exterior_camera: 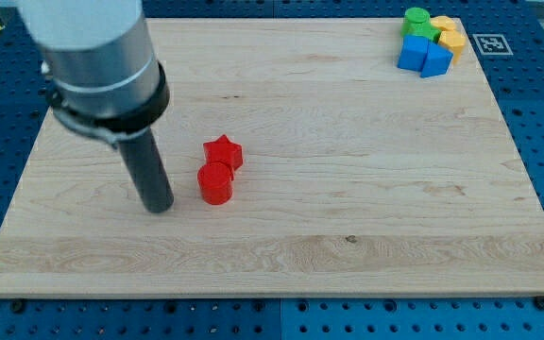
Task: Move red circle along with red star a bit up
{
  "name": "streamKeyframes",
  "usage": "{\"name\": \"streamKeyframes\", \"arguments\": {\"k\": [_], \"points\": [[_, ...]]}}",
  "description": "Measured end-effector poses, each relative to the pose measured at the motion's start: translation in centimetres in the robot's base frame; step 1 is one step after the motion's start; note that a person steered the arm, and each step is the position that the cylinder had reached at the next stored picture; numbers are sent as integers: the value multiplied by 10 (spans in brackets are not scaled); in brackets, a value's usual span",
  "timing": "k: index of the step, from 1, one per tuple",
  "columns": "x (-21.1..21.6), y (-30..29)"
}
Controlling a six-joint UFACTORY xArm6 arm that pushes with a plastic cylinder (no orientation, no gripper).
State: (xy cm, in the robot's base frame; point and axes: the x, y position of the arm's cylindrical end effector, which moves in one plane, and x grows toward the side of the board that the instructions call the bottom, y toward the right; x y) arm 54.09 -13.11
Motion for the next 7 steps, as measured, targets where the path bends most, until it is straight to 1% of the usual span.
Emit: {"name": "streamKeyframes", "arguments": {"k": [1, 4, 5, 7], "points": [[23, 7], [22, 86], [12, 101], [13, 95]]}}
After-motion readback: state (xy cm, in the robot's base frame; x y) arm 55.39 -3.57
